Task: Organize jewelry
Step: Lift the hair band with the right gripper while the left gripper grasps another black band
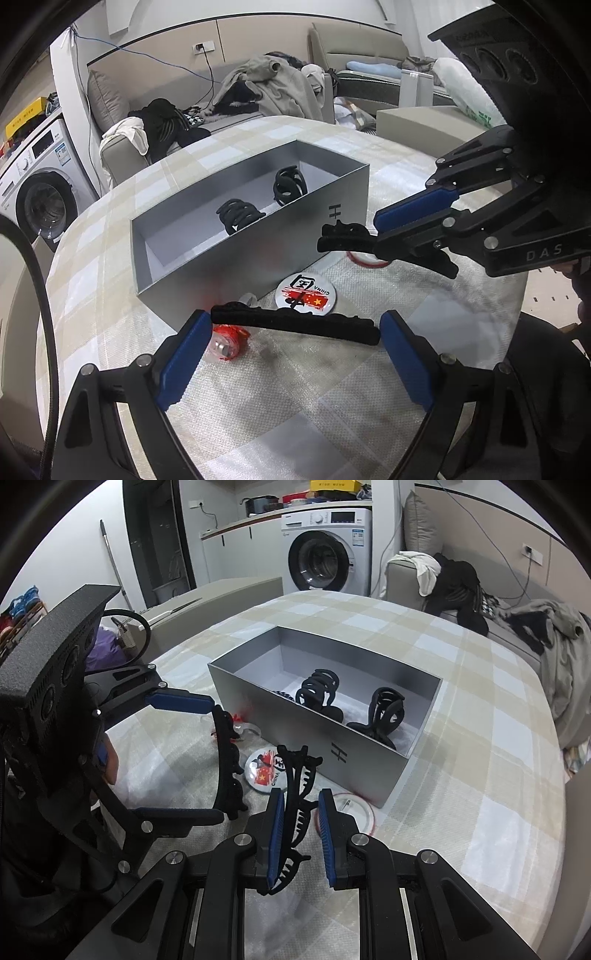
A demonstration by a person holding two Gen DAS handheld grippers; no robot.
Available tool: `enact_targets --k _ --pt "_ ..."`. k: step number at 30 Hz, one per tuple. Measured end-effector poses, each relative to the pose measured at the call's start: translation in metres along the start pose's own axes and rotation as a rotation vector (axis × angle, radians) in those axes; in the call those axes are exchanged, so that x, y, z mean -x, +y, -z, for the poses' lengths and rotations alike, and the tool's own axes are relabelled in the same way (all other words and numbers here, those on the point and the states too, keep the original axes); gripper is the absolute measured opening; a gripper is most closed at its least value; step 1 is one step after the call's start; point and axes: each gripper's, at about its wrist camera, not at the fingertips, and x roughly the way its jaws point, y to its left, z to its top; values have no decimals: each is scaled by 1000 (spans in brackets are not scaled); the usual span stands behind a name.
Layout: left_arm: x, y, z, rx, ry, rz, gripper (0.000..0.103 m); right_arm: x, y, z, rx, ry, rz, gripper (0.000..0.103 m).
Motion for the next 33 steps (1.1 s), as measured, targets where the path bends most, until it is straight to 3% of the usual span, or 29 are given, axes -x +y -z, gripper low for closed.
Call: enact_targets --k 14,33 --pt "9 7 -6 21 -57 11 89 12 -4 -4 -19 -54 -7 18" --pt "25 38 -17 213 -208 -52 89 41 -24 -15 -156 -263 -22 18"
